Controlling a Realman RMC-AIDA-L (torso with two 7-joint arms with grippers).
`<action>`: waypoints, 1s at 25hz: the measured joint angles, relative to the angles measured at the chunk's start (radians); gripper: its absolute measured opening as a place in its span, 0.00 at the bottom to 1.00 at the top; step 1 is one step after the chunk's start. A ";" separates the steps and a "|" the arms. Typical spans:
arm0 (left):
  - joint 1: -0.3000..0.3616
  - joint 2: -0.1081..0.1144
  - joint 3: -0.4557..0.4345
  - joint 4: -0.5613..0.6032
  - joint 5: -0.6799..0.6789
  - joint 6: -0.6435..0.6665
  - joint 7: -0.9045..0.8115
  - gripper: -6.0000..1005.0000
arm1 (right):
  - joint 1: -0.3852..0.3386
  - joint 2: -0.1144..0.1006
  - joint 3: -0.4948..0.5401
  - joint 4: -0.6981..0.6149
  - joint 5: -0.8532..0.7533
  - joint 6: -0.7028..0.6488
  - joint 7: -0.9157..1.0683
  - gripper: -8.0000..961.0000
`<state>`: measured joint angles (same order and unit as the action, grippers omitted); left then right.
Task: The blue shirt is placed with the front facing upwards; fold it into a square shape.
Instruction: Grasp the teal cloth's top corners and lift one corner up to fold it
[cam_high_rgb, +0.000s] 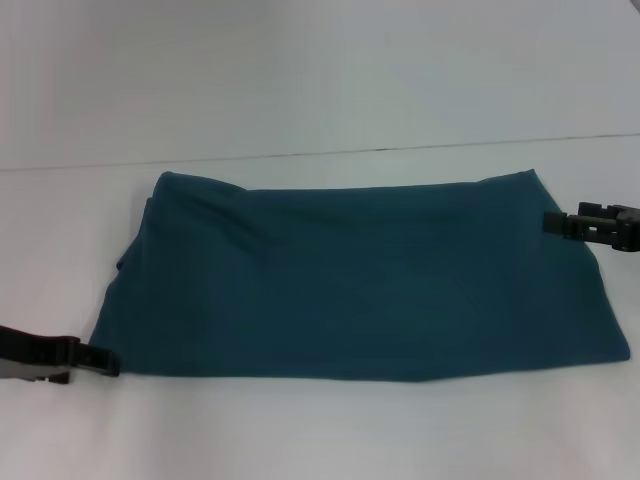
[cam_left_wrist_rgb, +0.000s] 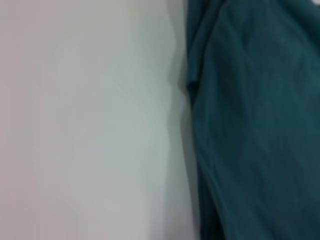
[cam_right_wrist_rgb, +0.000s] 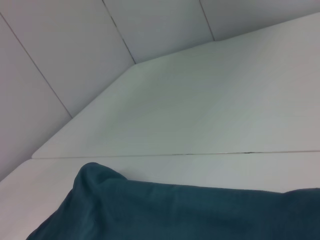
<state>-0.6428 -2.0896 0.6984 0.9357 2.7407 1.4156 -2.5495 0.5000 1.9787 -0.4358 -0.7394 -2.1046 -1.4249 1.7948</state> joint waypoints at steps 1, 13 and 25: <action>-0.001 -0.001 0.003 -0.003 0.001 0.001 0.000 0.76 | 0.000 0.000 0.001 0.000 0.000 -0.001 0.000 0.97; -0.031 -0.009 0.034 -0.040 0.001 -0.010 -0.001 0.76 | -0.001 -0.003 0.010 0.000 0.000 -0.003 0.000 0.97; -0.070 -0.010 0.035 -0.076 -0.001 -0.066 -0.003 0.76 | -0.003 -0.006 0.011 0.000 0.000 -0.006 0.000 0.97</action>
<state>-0.7126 -2.1001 0.7334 0.8600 2.7394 1.3497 -2.5521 0.4970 1.9726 -0.4244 -0.7393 -2.1046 -1.4313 1.7948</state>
